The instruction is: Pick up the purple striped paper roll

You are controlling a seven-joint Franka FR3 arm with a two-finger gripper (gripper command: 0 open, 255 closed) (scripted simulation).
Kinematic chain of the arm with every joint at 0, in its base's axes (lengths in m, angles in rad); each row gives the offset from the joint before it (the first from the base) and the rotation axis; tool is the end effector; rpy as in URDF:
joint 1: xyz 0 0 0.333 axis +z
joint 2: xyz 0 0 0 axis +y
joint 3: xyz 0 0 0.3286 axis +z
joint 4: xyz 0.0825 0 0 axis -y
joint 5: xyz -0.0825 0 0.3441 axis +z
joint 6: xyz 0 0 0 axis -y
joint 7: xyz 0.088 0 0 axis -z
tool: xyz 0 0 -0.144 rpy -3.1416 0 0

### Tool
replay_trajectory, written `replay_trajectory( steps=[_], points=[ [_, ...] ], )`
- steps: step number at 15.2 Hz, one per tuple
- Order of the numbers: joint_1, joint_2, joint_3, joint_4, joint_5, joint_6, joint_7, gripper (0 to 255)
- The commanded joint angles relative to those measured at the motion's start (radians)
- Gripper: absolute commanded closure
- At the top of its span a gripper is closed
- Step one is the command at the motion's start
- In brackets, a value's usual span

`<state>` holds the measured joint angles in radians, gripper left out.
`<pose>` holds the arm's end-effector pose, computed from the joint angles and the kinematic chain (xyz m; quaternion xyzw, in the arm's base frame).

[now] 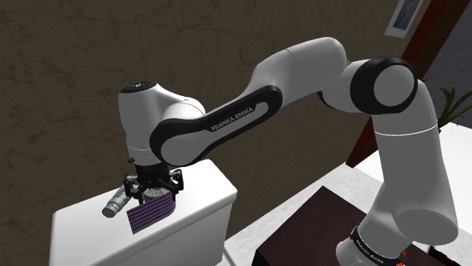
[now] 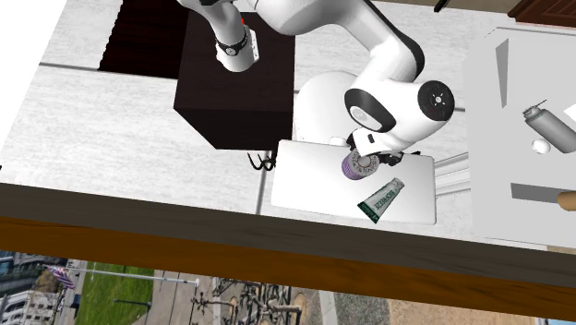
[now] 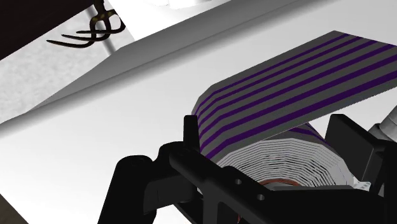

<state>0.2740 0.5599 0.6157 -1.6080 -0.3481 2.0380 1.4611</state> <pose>0.4695 0.4480 0.3388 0.9713 -0.2376 -0.0051 0.0068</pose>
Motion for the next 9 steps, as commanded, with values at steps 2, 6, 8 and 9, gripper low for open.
replay_trajectory(
  steps=[2,6,8,9],
  points=[
    [0.0,0.001,0.0,-0.002,0.0,0.001,0.0,255],
    [-0.001,0.001,0.0,-0.001,0.001,-0.001,-0.001,255],
    [-0.003,-0.011,0.005,0.01,0.008,-0.021,-0.006,255],
    [-0.004,-0.016,0.007,0.016,0.012,-0.032,-0.008,255]
  ],
)
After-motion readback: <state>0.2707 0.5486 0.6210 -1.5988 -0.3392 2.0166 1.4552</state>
